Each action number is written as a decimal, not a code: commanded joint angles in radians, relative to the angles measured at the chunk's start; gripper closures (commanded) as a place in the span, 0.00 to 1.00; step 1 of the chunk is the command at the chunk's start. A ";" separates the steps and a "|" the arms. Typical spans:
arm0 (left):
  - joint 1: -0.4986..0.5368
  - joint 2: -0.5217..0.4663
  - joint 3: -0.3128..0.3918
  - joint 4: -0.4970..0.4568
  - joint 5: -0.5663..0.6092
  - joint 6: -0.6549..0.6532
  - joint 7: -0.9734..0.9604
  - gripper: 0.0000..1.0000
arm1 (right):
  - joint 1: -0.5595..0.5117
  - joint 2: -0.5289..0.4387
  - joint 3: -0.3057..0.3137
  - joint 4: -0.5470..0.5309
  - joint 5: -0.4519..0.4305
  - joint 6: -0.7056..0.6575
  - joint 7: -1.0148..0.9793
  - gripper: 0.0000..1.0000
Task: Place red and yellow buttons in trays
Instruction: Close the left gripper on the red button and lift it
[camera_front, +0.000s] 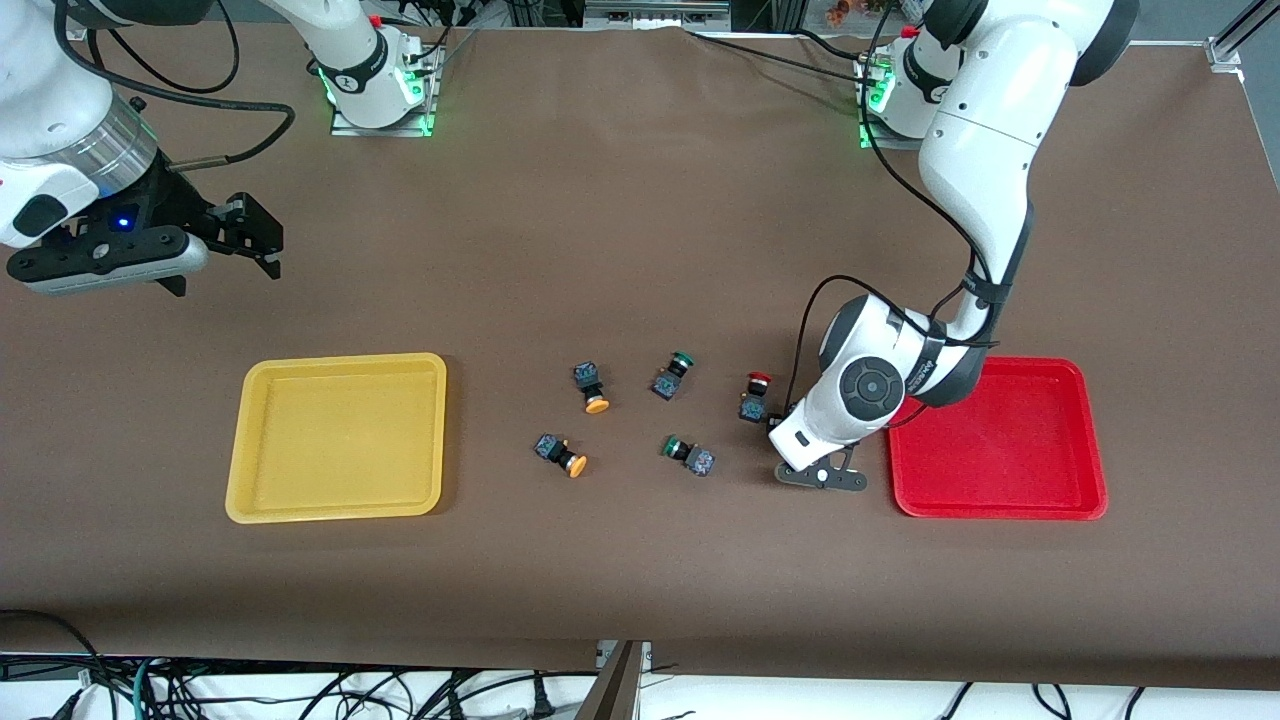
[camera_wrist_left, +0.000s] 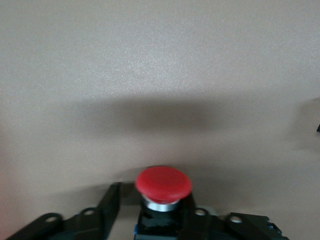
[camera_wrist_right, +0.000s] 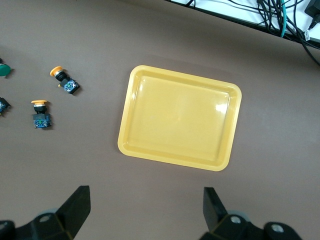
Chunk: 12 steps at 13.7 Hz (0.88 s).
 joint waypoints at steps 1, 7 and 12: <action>-0.002 -0.027 0.009 -0.004 0.019 -0.006 -0.017 1.00 | 0.001 -0.001 0.004 0.018 0.005 -0.009 0.002 0.00; 0.154 -0.165 -0.002 0.007 0.001 -0.196 0.137 0.97 | 0.021 0.041 0.012 0.017 -0.002 0.025 -0.009 0.00; 0.356 -0.208 -0.002 -0.007 -0.015 -0.268 0.422 0.95 | 0.066 0.212 0.015 0.044 0.010 0.117 0.006 0.00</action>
